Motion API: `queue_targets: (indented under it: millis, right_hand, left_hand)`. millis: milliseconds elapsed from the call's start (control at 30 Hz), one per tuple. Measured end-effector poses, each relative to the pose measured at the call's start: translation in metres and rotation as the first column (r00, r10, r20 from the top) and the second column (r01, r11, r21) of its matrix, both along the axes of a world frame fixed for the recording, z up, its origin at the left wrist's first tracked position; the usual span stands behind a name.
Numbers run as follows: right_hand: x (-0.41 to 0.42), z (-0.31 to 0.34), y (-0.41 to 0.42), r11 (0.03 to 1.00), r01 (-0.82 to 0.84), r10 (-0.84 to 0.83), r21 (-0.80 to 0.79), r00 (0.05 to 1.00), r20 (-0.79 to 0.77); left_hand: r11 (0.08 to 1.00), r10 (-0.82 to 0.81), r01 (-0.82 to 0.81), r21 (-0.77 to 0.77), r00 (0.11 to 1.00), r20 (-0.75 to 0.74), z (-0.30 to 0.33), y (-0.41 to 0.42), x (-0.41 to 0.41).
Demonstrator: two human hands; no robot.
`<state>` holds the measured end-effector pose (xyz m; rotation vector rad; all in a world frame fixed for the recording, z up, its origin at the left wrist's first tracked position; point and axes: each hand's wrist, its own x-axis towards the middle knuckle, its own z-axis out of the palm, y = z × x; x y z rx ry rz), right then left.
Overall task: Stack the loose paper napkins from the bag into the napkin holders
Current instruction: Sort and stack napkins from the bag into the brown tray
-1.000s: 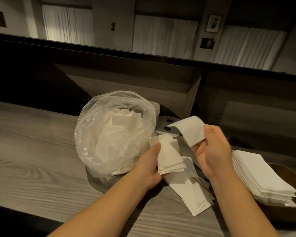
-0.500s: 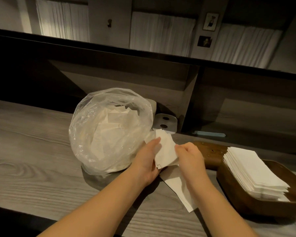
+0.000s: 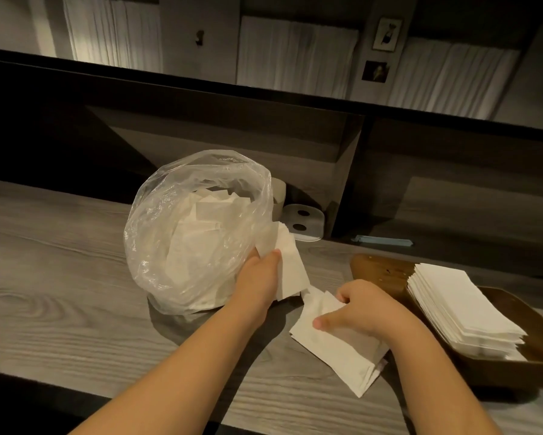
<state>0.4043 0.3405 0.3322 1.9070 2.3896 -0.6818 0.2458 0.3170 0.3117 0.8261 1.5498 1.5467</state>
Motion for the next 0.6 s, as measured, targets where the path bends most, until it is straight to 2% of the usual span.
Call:
queue_targets:
  millis: [67, 200, 500, 600]
  right_hand:
    - [0.004, 0.002, -0.002, 0.999, -0.040, 0.043, 0.037, 0.994, -0.096]
    - [0.010, 0.004, -0.003, 0.997, -0.019, 0.035, 0.074, 0.974, -0.223]
    - [0.012, 0.004, -0.002, 0.999, 0.047, -0.045, 0.014, 0.992, -0.116]
    - [0.012, 0.004, -0.002, 0.999, 0.026, -0.021, 0.028, 0.990, -0.139]
  left_hand:
    - [1.000, 0.010, -0.010, -0.001, 0.998, -0.054, 0.001, -0.002, 0.000]
    - [1.000, 0.015, -0.017, -0.017, 0.990, -0.142, 0.000, -0.005, 0.000]
    - [0.999, -0.024, 0.015, -0.051, 0.985, -0.171, -0.003, -0.002, 0.000]
    - [0.998, -0.024, 0.014, -0.055, 0.980, -0.197, -0.004, -0.001, -0.002]
